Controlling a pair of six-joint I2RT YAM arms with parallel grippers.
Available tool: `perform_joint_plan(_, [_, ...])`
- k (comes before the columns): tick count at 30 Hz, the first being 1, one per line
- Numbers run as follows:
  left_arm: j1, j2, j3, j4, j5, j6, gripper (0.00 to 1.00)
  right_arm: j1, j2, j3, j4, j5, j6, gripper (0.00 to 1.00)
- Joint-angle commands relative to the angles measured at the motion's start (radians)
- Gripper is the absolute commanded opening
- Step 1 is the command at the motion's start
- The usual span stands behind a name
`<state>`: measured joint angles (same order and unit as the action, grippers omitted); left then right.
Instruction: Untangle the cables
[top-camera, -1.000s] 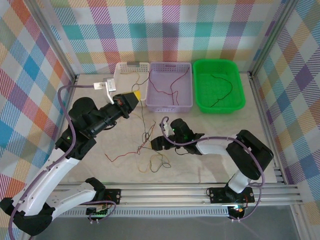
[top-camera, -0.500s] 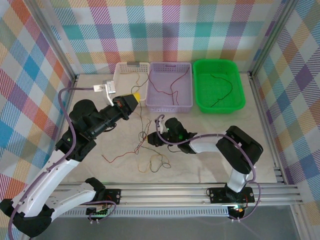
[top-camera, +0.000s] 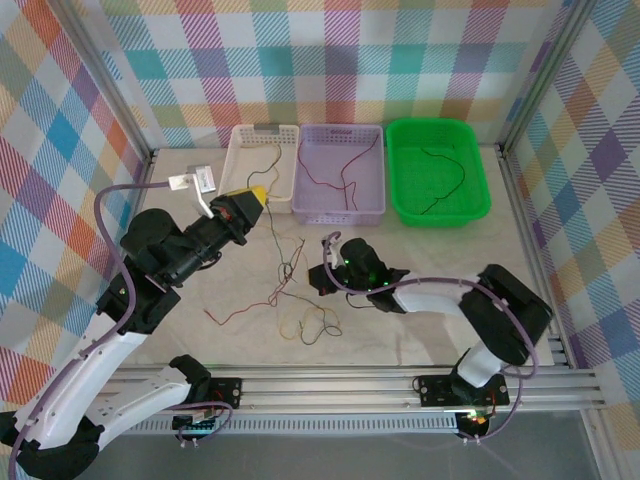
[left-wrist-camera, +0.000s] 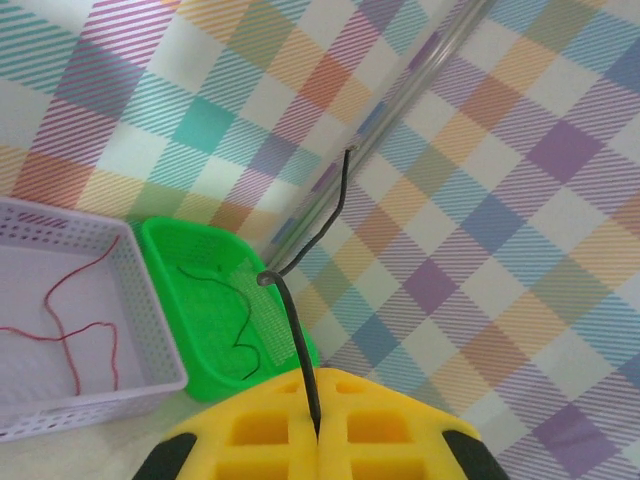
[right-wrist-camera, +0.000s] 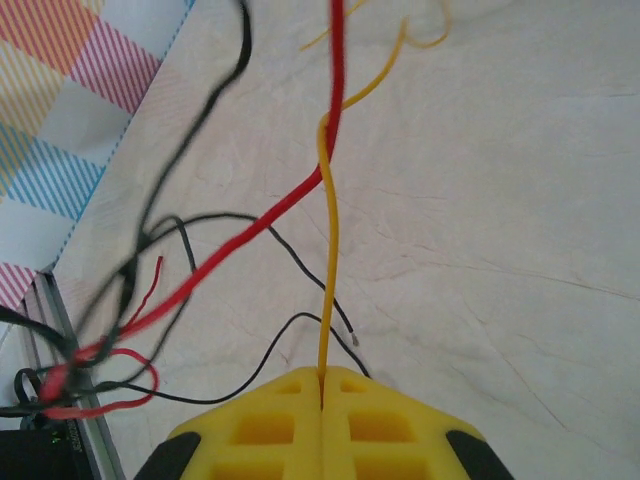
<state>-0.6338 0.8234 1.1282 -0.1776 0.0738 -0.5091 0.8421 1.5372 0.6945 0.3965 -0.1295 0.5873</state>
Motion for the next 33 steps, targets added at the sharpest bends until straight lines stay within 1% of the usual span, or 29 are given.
perform_joint_plan(1, [-0.009,-0.024,0.008,-0.086,-0.05,0.069,0.0,-0.071,-0.131,-0.034,-0.151,0.076,-0.03,0.0])
perform_joint_plan(4, [-0.008,-0.04,0.009,-0.184,-0.084,0.111,0.0,-0.191,-0.256,-0.062,-0.286,0.076,-0.024,0.0])
perform_joint_plan(6, [-0.007,-0.054,0.005,-0.241,-0.122,0.136,0.0,-0.297,-0.351,-0.072,-0.387,0.057,-0.02,0.0])
perform_joint_plan(9, [-0.005,-0.064,-0.001,-0.324,-0.181,0.168,0.0,-0.413,-0.5,-0.037,-0.537,0.064,-0.071,0.0])
perform_joint_plan(12, [0.001,-0.057,-0.008,-0.39,-0.226,0.185,0.0,-0.473,-0.61,0.064,-0.689,0.095,-0.147,0.0])
perform_joint_plan(14, [0.008,-0.051,-0.017,-0.411,-0.241,0.19,0.0,-0.483,-0.636,0.16,-0.778,0.099,-0.194,0.0])
perform_joint_plan(16, [0.016,-0.042,-0.03,-0.417,-0.245,0.189,0.0,-0.483,-0.627,0.268,-0.847,0.077,-0.223,0.0])
perform_joint_plan(20, [0.039,-0.018,-0.046,-0.425,-0.257,0.189,0.0,-0.483,-0.562,0.509,-0.958,0.036,-0.253,0.0])
perform_joint_plan(24, [0.07,-0.003,-0.07,-0.43,-0.235,0.18,0.0,-0.482,-0.46,0.763,-1.038,-0.049,-0.269,0.0])
perform_joint_plan(31, [0.104,0.061,-0.088,-0.475,-0.217,0.163,0.0,-0.479,-0.298,1.178,-1.116,-0.17,-0.236,0.0])
perform_joint_plan(33, [0.108,0.092,-0.086,-0.48,-0.182,0.156,0.0,-0.479,-0.246,1.297,-1.13,-0.227,-0.206,0.0])
